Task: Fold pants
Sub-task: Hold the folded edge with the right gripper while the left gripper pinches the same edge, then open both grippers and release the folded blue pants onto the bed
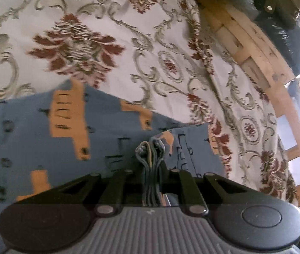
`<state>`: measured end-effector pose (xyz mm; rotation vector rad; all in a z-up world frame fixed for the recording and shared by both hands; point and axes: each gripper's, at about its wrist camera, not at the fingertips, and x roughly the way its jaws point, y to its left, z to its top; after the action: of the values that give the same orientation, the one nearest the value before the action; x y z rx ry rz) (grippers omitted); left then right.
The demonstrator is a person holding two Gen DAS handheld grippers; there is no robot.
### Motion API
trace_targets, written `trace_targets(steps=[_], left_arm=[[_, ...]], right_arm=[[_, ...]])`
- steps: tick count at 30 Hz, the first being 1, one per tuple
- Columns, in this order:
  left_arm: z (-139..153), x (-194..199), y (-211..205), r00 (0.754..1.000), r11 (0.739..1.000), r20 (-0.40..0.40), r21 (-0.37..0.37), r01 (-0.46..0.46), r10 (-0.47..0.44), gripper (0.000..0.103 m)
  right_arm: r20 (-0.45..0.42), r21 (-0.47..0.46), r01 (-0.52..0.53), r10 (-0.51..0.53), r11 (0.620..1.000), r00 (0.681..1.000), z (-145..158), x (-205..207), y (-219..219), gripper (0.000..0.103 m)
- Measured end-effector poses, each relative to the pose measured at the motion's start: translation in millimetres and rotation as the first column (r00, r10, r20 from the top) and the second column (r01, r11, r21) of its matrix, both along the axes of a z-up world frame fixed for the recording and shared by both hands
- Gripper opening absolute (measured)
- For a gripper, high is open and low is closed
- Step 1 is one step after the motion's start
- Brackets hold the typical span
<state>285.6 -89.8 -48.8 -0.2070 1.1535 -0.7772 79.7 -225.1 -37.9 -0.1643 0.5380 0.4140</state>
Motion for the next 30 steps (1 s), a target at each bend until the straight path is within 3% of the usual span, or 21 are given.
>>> trace_targets(steps=[8, 14, 16, 19, 20, 21, 22, 23, 25, 28, 30], left_arm=[[-6, 0, 33, 0.999, 0.997, 0.031, 0.061, -0.045, 0.044, 0.013], [-13, 0, 35, 0.997, 0.996, 0.048, 0.057, -0.062, 0.060, 0.013], [-12, -1, 35, 0.997, 0.997, 0.052, 0.059, -0.055, 0.052, 0.013], [-8, -6, 38, 0.996, 0.995, 0.072, 0.078, -0.059, 0.053, 0.027], [-4, -11, 41, 0.993, 0.993, 0.089, 0.086, -0.080, 0.072, 0.038], [2, -17, 44, 0.989, 0.990, 0.117, 0.094, -0.106, 0.095, 0.055], [8, -23, 47, 0.981, 0.986, 0.157, 0.101, -0.133, 0.117, 0.064], [15, -33, 49, 0.967, 0.980, 0.214, 0.111, -0.167, 0.141, 0.073], [23, -53, 47, 0.925, 0.965, 0.339, 0.128, -0.228, 0.173, 0.076], [18, -70, 29, 0.856, 0.930, 0.462, 0.156, -0.334, 0.230, 0.087], [8, -76, 12, 0.822, 0.905, 0.526, 0.205, -0.372, 0.219, 0.087]], right_arm=[[-0.038, 0.000, -0.088, 0.088, 0.996, 0.995, -9, 18, 35, 0.014], [-0.026, -0.045, -0.110, 0.109, 0.993, 0.994, -17, 24, 50, 0.015], [-0.036, -0.046, -0.119, 0.117, 0.992, 0.992, -18, 26, 50, 0.020], [-0.062, -0.016, -0.170, 0.169, 0.985, 0.984, -14, 25, 42, 0.037], [-0.064, 0.012, -0.177, 0.178, 0.984, 0.982, -9, 23, 33, 0.043], [-0.055, 0.036, -0.167, 0.169, 0.985, 0.984, -3, 18, 21, 0.058], [-0.027, 0.046, -0.146, 0.147, 0.988, 0.989, 3, 12, 7, 0.072], [0.008, 0.034, -0.116, 0.116, 0.993, 0.993, 8, 5, -5, 0.078], [0.100, -0.072, -0.009, 0.016, 0.997, 0.995, 13, -4, -26, 0.093], [0.220, -0.259, 0.195, -0.138, 0.946, 0.966, 6, 11, -49, 0.097], [0.248, -0.252, 0.273, -0.211, 0.928, 0.946, 3, 32, -64, 0.097]])
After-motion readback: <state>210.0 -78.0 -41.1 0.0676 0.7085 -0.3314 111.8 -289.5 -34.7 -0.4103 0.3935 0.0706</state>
